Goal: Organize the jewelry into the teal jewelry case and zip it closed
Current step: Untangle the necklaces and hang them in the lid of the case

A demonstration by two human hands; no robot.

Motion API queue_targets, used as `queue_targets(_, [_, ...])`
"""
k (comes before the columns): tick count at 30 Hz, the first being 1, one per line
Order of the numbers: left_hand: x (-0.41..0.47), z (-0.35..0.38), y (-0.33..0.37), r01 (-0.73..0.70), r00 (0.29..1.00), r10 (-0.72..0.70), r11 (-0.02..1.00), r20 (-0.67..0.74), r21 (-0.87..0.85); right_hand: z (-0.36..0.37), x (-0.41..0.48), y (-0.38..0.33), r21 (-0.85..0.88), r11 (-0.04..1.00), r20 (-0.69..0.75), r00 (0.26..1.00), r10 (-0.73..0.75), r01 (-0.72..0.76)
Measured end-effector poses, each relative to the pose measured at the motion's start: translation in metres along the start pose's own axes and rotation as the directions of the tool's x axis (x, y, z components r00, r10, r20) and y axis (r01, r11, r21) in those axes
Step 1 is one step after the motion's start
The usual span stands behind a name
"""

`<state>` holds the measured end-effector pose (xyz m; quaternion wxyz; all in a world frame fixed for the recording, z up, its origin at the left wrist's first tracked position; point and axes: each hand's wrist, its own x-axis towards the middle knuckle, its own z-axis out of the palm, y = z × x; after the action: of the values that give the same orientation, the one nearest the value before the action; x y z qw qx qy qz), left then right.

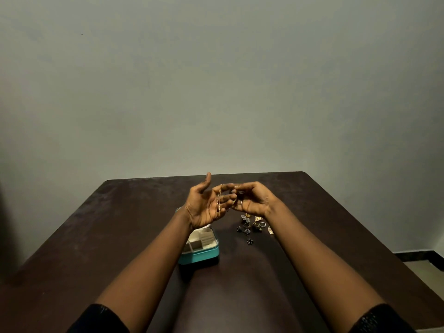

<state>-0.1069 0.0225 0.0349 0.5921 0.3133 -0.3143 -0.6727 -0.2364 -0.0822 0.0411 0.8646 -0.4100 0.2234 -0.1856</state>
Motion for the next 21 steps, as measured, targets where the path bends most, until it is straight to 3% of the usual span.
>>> queue_targets(5, [-0.004,-0.01,0.007,-0.048,0.952,0.065,0.997,-0.299,0.065,-0.002,0.009,0.002,0.1,0.995,-0.1,0.995,-0.004,0.014])
queue_targets(9, [-0.004,-0.021,0.006,-0.055,0.891,0.143,0.976,-0.43,0.211,0.007,0.016,0.012,0.083,0.997,-0.157,0.988,0.012,0.001])
queue_targets(12, [-0.006,-0.027,0.006,-0.09,0.848,0.221,0.956,-0.483,0.279,0.015,0.022,0.02,-0.173,0.985,-0.163,0.986,-0.014,-0.014])
queue_targets(16, [-0.01,-0.032,0.009,-0.091,0.828,0.292,0.913,-0.479,0.399,0.022,0.027,0.029,-0.55,0.835,-0.105,0.989,-0.1,0.025])
queue_targets(21, [-0.009,-0.043,0.015,-0.051,0.82,0.322,0.865,-0.473,0.5,0.027,0.036,0.036,-0.556,0.83,-0.073,0.993,-0.094,0.037])
